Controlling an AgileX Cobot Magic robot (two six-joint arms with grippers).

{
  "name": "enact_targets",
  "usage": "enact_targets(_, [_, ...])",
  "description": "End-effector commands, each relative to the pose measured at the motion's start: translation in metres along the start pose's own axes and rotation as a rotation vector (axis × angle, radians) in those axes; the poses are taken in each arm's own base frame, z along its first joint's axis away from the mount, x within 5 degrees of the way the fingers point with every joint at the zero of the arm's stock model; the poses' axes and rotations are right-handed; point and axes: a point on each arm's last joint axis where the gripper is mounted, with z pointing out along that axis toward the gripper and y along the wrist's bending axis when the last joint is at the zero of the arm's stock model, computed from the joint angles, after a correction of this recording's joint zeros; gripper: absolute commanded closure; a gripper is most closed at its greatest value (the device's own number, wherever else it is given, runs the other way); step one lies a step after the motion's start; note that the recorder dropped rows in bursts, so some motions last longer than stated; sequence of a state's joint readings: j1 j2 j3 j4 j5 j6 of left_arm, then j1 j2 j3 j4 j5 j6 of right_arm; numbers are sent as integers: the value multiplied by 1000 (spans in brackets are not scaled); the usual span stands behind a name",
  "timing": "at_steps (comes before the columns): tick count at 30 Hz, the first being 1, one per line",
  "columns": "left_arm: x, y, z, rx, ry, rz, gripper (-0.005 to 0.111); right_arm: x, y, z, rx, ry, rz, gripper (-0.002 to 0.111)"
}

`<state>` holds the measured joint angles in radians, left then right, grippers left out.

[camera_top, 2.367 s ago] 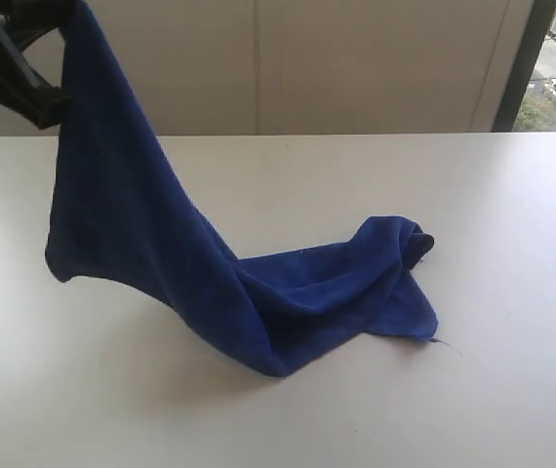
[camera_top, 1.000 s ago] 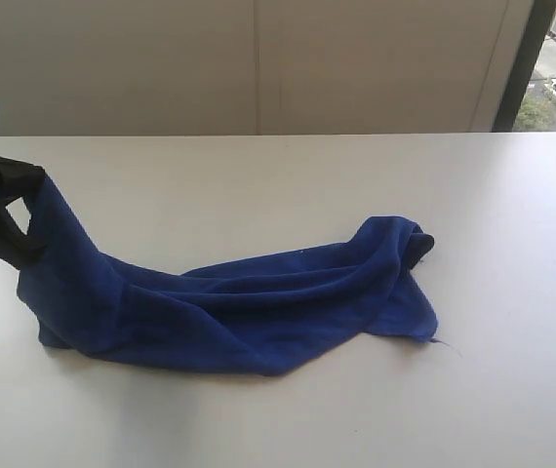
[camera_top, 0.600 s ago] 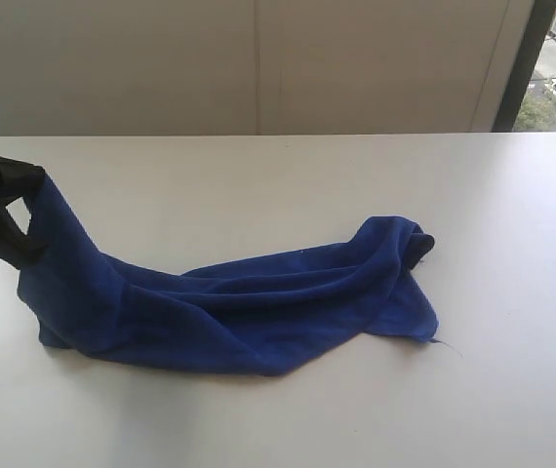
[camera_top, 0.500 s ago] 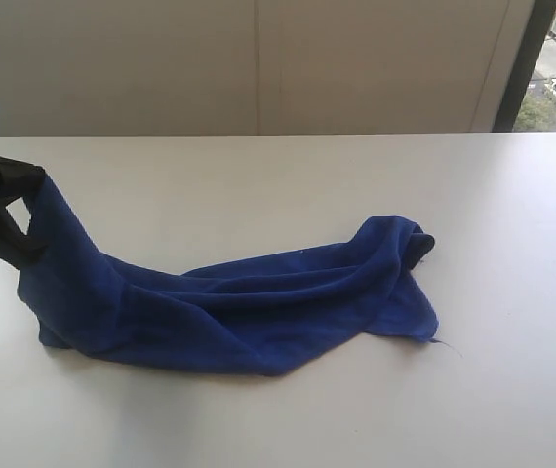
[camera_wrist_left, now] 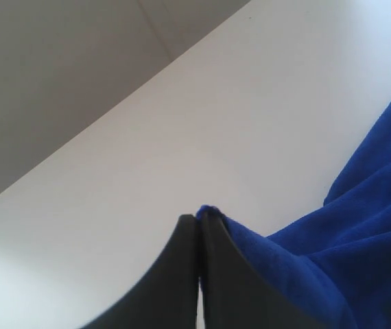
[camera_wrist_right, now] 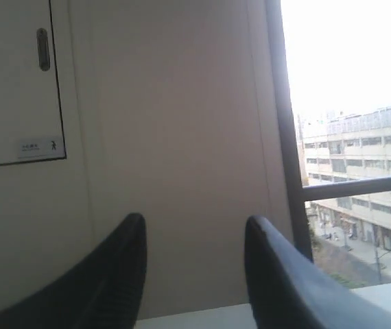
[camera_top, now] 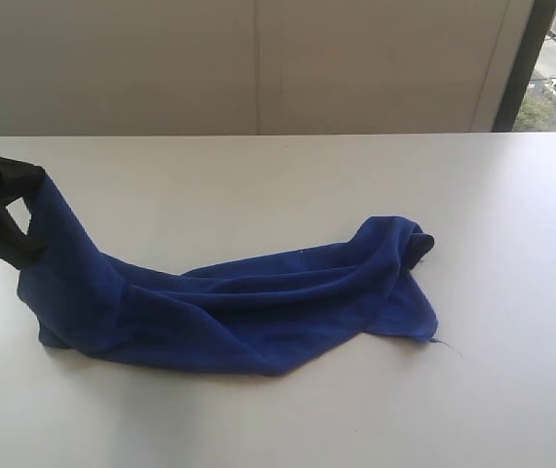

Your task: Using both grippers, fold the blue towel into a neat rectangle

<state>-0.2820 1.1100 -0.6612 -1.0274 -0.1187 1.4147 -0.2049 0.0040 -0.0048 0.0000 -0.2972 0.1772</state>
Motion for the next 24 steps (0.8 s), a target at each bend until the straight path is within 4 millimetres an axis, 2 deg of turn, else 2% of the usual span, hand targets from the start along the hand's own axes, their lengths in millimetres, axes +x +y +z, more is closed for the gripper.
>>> enact_targets(1, [1,0,-1,6,0,-25,107,-1,0,-1,0,-21,121,65])
enact_targets(9, [1,0,-1,6,0,-25,107,-1,0,-1,0,-22,119,66])
enact_targets(17, [1,0,-1,6,0,-23,107,1,-1,-1,6,1,119,96])
enact_targets(21, [1,0,-1,6,0,-23,107,2,-1,-1,8,10,119,105])
enact_targets(24, [1,0,-1,6,0,-23,107,2,-1,6,26,84,118,108])
